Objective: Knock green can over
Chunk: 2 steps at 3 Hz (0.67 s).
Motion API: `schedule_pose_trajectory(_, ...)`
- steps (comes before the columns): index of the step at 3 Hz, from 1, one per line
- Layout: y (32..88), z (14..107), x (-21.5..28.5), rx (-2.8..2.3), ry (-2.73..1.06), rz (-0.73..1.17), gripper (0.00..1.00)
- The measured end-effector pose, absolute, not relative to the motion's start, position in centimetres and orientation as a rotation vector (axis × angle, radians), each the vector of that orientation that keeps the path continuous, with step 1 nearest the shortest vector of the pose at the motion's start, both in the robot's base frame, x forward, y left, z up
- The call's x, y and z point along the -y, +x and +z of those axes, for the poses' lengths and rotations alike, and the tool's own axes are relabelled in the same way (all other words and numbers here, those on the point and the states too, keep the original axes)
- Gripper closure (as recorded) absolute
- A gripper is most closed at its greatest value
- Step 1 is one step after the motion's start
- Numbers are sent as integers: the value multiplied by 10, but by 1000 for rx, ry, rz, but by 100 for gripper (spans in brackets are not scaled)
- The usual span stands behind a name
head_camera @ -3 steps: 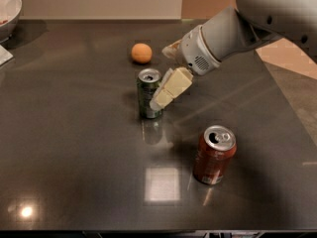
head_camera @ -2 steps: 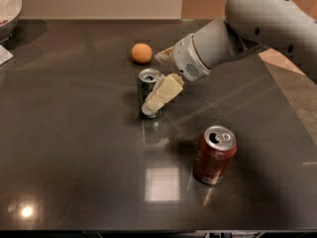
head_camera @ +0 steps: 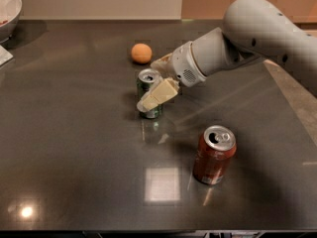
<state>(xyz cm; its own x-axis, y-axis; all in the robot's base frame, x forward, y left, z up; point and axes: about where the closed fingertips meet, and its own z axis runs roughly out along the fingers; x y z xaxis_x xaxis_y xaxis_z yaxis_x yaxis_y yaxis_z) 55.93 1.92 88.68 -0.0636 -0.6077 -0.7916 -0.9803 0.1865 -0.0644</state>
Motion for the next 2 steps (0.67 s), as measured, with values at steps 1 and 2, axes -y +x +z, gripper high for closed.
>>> schedule_pose_trajectory(1, 563, 891, -13, -1767, -1475, 672, 41)
schedule_pose_trajectory(2, 563, 904, -4, -1825, -1517, 612, 65)
